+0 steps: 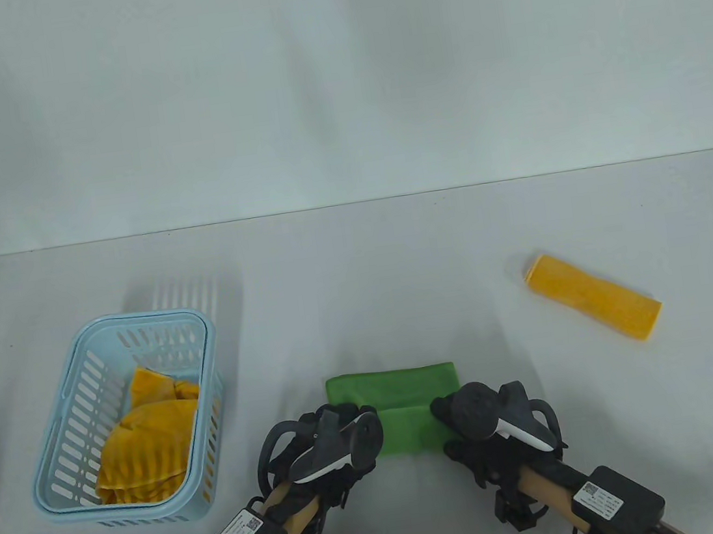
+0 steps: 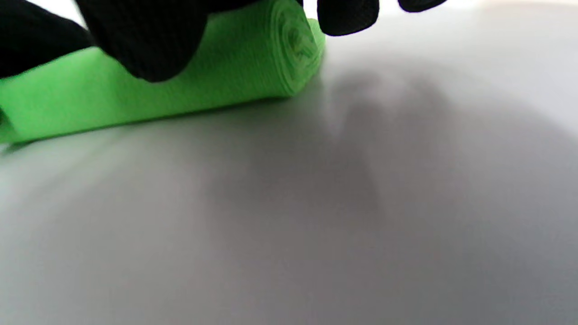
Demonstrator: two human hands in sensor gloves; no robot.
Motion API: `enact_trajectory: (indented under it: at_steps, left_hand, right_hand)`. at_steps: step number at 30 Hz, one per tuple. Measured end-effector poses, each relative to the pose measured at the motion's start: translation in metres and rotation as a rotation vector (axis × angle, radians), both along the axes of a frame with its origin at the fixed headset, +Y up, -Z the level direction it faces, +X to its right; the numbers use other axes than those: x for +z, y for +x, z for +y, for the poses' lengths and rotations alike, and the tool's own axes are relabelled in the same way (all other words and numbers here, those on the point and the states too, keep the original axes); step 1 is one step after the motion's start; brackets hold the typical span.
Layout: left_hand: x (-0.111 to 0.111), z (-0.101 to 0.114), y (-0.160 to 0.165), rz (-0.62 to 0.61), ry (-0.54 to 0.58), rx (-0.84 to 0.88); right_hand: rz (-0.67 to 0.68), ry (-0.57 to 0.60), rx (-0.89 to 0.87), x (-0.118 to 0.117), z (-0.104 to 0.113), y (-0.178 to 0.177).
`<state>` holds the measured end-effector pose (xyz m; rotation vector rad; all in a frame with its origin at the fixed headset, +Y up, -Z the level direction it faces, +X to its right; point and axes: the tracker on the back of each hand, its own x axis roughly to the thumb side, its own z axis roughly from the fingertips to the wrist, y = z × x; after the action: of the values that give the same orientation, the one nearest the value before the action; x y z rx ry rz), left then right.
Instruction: Roll square towel into towel roll
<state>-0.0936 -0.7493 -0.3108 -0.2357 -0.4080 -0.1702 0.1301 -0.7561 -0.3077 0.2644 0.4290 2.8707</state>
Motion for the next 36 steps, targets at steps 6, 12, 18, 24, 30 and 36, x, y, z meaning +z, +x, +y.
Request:
enact_trajectory:
  at_steps: [6,12,18,24,30,36]
  left_hand:
    - [-0.003,-0.009,0.000,0.018,-0.021,-0.033]
    - [-0.005,-0.006,-0.002,0.030,-0.033,-0.023]
    - [-0.012,0.007,-0.014,0.087,-0.127,0.161]
    - [-0.020,0.012,-0.030,0.188,-0.232,0.347]
    - [-0.023,0.010,-0.042,0.288,-0.289,0.435]
    - [-0.024,0.008,-0.045,0.336,-0.288,0.405]
  right_hand:
    - [0.004,0.008,0.091,-0.001,-0.009,-0.002]
    - [-0.016,0.041,0.049,-0.002,-0.008,0.000]
    - [-0.078,0.007,-0.099,-0.010,0.001,0.012]
    - [-0.197,-0.070,-0.295,-0.017,0.004,0.029]
    - [-0.256,-0.096,-0.336,-0.018,0.006,0.036]
    - [-0.276,-0.095,-0.283,-0.016,0.004,0.034]
